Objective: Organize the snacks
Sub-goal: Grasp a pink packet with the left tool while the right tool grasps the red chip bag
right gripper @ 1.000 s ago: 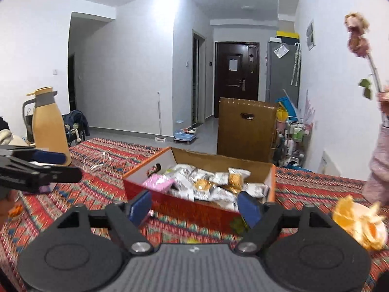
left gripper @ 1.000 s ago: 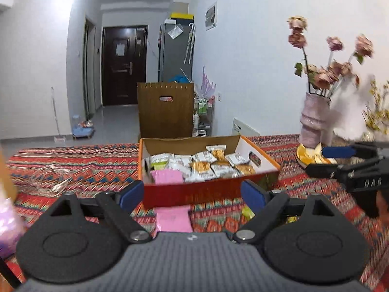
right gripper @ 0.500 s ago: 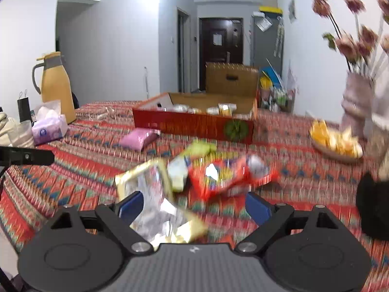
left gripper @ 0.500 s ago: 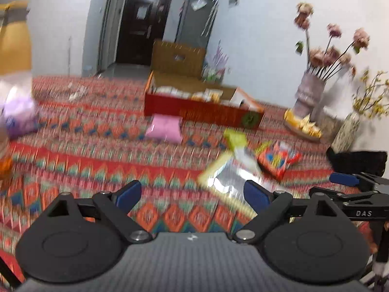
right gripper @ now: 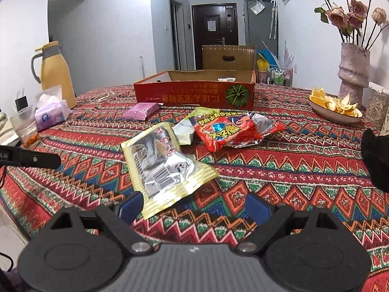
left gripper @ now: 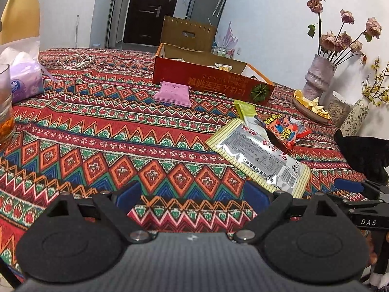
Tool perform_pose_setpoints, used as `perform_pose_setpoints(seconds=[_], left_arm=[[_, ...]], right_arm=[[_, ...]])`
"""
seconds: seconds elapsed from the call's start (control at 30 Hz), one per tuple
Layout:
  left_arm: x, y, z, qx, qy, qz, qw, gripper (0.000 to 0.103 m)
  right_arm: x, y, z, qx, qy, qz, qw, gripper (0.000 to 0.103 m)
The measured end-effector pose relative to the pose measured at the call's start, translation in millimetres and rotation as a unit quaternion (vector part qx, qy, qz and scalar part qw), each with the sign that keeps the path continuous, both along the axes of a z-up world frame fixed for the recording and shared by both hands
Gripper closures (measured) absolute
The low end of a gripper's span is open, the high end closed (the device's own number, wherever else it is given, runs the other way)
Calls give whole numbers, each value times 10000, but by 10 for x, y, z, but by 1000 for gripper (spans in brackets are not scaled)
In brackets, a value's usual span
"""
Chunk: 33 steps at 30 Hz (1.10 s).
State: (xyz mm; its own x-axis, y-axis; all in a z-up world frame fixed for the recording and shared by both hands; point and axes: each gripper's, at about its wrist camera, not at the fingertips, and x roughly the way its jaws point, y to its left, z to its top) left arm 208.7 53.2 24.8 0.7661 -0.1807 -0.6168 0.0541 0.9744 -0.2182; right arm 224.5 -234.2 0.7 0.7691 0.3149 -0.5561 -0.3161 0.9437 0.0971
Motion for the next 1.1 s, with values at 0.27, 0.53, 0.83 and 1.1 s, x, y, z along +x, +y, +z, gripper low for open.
perform_pose_setpoints(seconds=[0.27,0.53,0.83,1.1], left_arm=[[444,-68,37,212,-52,-126,9997,11],[1370,-38,50,483,-83,-216,9986,11],[2512,-18,-163,952,133,-387,9946,12],[2792,-86,-401,1220,-103,-355,9918,39]], right_arm=[[386,-98,-26,332,146,-167,9992,13],[1312,-268,-66,1239,533,-443,9899,13],[2334,-167,-70,1134,753,-771,9877,13],[2563,59,-179,-116,368,-638,9972,30]])
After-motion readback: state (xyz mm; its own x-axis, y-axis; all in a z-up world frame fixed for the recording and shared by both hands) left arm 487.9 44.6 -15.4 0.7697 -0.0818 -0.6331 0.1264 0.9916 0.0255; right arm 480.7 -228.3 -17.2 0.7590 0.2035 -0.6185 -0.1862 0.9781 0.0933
